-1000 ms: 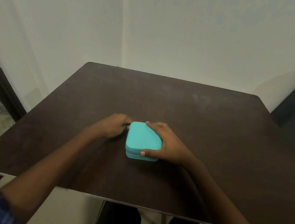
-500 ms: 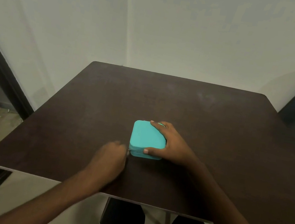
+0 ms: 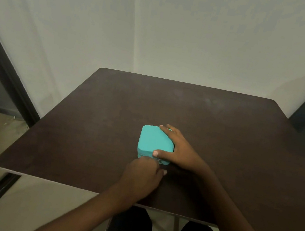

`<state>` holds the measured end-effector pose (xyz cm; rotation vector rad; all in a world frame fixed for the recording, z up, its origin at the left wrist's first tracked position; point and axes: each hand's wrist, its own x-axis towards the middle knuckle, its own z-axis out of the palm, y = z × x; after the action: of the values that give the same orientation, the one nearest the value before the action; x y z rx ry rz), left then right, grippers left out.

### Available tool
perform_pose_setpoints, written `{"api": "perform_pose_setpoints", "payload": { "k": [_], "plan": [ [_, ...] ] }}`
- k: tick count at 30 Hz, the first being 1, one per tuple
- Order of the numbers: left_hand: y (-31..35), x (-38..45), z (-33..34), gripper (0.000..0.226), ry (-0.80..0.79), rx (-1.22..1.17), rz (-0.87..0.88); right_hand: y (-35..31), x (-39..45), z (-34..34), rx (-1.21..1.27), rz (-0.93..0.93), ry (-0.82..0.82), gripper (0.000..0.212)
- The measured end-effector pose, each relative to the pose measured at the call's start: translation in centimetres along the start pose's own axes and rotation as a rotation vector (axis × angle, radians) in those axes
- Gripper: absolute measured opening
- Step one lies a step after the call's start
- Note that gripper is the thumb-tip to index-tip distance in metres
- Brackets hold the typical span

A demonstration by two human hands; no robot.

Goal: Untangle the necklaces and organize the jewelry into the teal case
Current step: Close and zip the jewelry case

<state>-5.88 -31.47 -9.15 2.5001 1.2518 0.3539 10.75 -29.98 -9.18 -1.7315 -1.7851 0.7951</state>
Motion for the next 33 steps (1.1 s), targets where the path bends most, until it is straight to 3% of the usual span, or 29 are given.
{"api": "perform_pose_setpoints", "payload": {
  "k": [3,6,8,10,13,17,20,23,26,29,33],
  "plan": [
    [-0.9,0.2,-2.6,0.036,0.140,0.024,0.011,-0.2,-1.2,0.6,0.186,0.072,0.249,0.068],
    [-2.1,1.8,-4.3,0.026,0.344,-0.081,0.000,-0.4,-3.6,2.8,0.120,0.266,0.596,0.060],
    [-2.6,3.5,-4.3,0.038,0.261,-0.077,0.000,-0.7,-5.4,4.7,-0.062,0.240,0.708,0.051],
    [-2.4,5.1,-3.7,0.055,0.109,-0.026,-0.038,-1.6,-6.2,6.3,-0.250,0.242,0.675,0.051],
    [-1.6,6.7,-2.4,0.061,0.030,0.001,-0.056,-2.5,-5.8,7.9,-0.413,0.328,0.660,0.050],
    [-1.4,6.9,-0.9,0.061,0.081,0.064,-0.053,-2.5,-5.4,8.4,-0.468,0.264,0.748,0.023],
    [-1.5,6.9,-0.7,0.059,0.105,0.047,-0.064,-2.7,-5.4,8.7,-0.463,0.190,0.737,0.014],
    [-1.7,6.8,-0.6,0.060,0.093,0.030,-0.057,-2.8,-5.8,8.0,-0.464,0.150,0.689,0.012],
    [-2.1,6.8,-0.6,0.062,0.067,0.025,-0.052,-1.6,-6.4,5.6,-0.465,0.223,0.560,0.014],
    [-2.2,6.9,-0.6,0.062,0.080,0.021,-0.035,-0.1,-5.4,3.4,-0.530,0.230,0.589,0.020],
    [-2.1,6.7,-0.7,0.064,0.085,0.016,-0.033,0.4,-1.2,0.4,-0.622,0.278,0.364,0.021]
  ]
}}
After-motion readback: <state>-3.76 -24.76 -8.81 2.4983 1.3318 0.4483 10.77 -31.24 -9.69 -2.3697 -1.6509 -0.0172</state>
